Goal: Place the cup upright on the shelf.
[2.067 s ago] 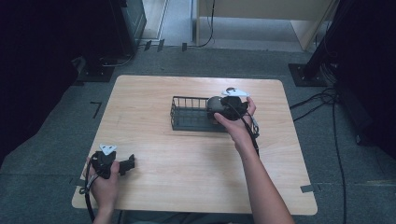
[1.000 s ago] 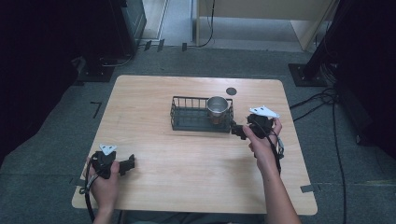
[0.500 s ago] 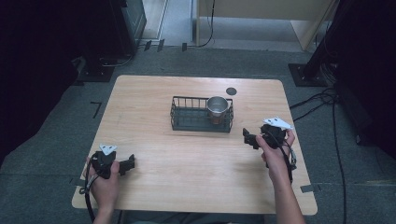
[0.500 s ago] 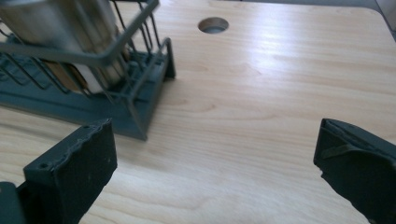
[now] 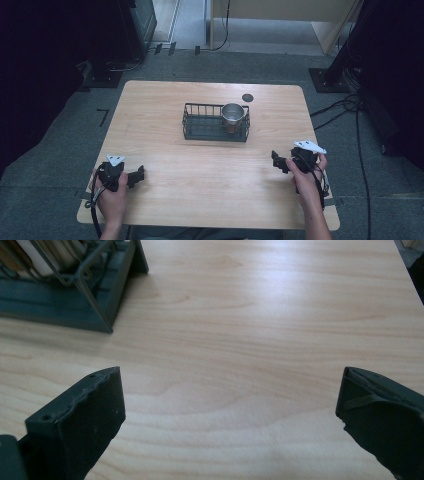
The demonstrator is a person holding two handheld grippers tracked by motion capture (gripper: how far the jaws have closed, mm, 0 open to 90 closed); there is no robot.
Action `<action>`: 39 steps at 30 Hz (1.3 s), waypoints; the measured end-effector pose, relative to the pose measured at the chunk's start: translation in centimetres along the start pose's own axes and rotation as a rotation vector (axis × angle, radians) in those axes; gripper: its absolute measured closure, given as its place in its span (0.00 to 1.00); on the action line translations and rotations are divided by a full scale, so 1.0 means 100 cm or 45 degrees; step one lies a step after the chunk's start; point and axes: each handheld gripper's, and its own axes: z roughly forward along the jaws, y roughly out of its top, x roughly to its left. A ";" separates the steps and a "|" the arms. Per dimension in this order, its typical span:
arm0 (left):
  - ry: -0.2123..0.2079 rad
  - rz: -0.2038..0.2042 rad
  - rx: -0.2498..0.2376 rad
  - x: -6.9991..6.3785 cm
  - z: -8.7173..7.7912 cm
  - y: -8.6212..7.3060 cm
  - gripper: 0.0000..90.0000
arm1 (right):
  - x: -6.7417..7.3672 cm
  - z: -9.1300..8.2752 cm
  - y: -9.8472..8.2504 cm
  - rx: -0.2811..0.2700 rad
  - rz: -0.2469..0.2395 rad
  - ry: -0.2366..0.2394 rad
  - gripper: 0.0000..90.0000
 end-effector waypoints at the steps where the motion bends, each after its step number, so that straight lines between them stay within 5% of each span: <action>1: 0.000 0.000 0.000 0.000 0.000 0.000 0.00 | -0.001 -0.001 -0.003 0.003 0.002 -0.002 0.00; 14: 0.000 0.000 0.000 0.000 0.000 0.000 0.00 | -0.022 -0.014 -0.040 0.062 0.026 -0.038 0.00; 39: 0.000 0.000 0.000 0.000 0.000 0.000 0.00 | -0.054 -0.045 -0.083 0.140 0.026 -0.155 0.00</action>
